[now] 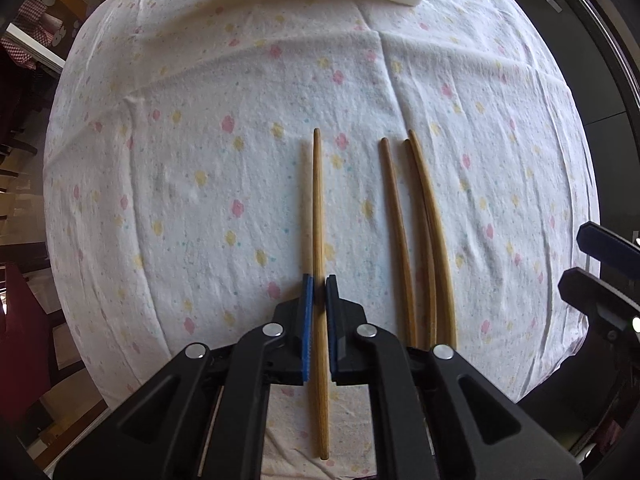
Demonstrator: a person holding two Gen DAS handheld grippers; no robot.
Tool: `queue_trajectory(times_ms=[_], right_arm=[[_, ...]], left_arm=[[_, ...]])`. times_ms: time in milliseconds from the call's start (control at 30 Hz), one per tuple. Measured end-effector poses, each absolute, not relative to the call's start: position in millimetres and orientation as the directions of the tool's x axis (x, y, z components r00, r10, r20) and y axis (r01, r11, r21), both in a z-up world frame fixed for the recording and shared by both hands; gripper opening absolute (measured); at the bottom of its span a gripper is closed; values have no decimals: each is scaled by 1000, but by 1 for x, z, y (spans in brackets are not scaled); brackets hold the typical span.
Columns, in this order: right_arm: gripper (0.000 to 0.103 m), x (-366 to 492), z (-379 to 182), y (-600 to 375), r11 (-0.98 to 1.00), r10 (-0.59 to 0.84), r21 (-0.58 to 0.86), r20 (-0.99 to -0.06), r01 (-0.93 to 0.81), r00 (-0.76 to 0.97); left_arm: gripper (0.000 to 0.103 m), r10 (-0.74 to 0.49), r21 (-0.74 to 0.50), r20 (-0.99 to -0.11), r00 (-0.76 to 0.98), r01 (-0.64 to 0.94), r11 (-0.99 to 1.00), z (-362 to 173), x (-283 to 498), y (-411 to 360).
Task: Organize utensils
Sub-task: 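Grasp a chopstick with the left gripper while the right gripper grasps another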
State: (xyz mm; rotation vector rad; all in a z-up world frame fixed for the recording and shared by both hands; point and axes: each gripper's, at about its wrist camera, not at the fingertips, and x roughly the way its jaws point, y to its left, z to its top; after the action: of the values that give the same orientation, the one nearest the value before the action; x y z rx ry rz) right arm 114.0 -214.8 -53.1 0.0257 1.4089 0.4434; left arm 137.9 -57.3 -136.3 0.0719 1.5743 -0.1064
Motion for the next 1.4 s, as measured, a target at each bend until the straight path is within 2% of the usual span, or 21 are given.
queue_trajectory(times_ms=[133, 533, 900, 1133, 1400], right_arm=[[20, 118, -77, -186, 912, 281, 261, -960, -318, 19], [20, 127, -108, -146, 922, 152, 157, -988, -355, -40], [17, 135, -116, -111, 915, 77, 93, -995, -394, -56], [15, 137, -120, -118, 928, 104, 123, -992, -352, -73], [15, 145, -123, -111, 934, 68, 85, -996, -348, -59]], left_arm=[[6, -23, -21, -1000, 15, 99, 995, -127, 135, -39], [6, -62, -59, -997, 37, 76, 995, -112, 131, 0], [6, -76, -71, -996, 51, 98, 993, -109, 127, 0], [6, -94, -88, -994, 48, 105, 991, -106, 120, 2], [6, -85, -75, -993, 82, 124, 989, -105, 122, -2]])
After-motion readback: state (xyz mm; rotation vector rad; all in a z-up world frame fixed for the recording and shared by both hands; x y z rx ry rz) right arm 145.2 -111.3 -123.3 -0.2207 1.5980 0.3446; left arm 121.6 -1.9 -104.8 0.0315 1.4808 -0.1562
